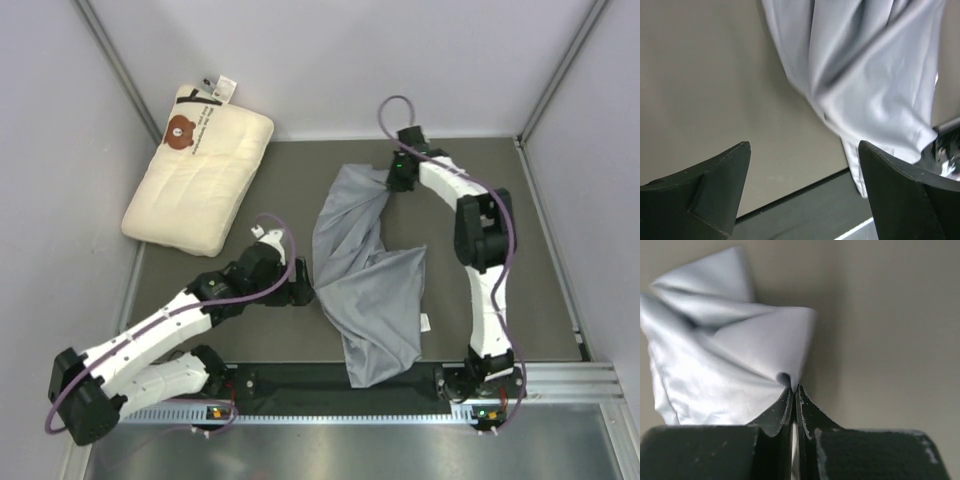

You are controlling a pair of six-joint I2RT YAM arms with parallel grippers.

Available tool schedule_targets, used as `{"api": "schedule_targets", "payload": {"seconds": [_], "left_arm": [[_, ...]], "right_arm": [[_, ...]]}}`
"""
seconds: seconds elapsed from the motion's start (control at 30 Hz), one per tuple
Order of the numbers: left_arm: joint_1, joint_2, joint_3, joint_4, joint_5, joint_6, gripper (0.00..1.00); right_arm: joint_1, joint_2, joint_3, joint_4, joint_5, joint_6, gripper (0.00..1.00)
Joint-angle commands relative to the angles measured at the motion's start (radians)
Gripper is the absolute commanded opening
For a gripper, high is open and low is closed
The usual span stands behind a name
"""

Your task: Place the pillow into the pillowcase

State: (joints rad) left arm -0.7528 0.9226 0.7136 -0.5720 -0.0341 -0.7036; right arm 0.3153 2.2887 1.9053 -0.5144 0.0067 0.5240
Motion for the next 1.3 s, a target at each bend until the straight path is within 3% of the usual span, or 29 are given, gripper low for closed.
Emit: {"api": "schedule_targets", "payload": {"seconds": [0.0,0.13,0.2,0.37,0.63,0.77,0.8,0.9,0.93,1.0,1.07,1.27], "left_arm": [[-0.075,0.094,0.012,0.078,0.043,0.003,0.94],[-0.149,0.177,0.007,0.176,0.006,-0.031,0.98],[-0.158,0.241,0.007,0.250,0.029,-0.036,0.99],[-0.163,0.454,0.113,0.270,0.053,-0.031,0.99],[-0.148,0.686,0.248,0.255,-0.087,-0.051,0.95],[-0.148,0.742,0.271,0.264,-0.070,-0.057,0.76],[-0.148,0.752,0.277,0.252,-0.076,-0.062,0.59],[-0.120,0.763,0.296,0.190,-0.173,-0.080,0.35],[-0.099,0.750,0.276,0.195,-0.177,-0.079,0.18],[-0.007,0.733,0.248,0.250,-0.098,-0.048,0.00],[0.052,0.716,0.237,0.256,-0.053,-0.002,0.00],[0.223,0.644,0.388,0.104,-0.132,0.137,0.00]], "right_arm": [[-0.241,-0.213,-0.128,0.011,0.088,0.096,0.00],[-0.442,-0.483,-0.552,0.206,0.125,0.162,0.00],[-0.487,-0.604,-0.641,0.267,0.122,0.153,0.00],[-0.492,-0.669,-0.700,0.246,0.113,0.142,0.00],[-0.492,-0.686,-0.724,0.267,0.070,0.142,0.00],[-0.493,-0.687,-0.715,0.257,0.075,0.131,0.00],[-0.495,-0.693,-0.716,0.255,0.078,0.131,0.00],[-0.504,-0.712,-0.730,0.255,0.081,0.137,0.00],[-0.513,-0.718,-0.738,0.257,0.070,0.139,0.00],[-0.521,-0.733,-0.747,0.254,0.062,0.142,0.00],[-0.541,-0.759,-0.769,0.252,0.055,0.142,0.00],[-0.634,-0.857,-0.857,0.251,0.016,0.153,0.00]]}}
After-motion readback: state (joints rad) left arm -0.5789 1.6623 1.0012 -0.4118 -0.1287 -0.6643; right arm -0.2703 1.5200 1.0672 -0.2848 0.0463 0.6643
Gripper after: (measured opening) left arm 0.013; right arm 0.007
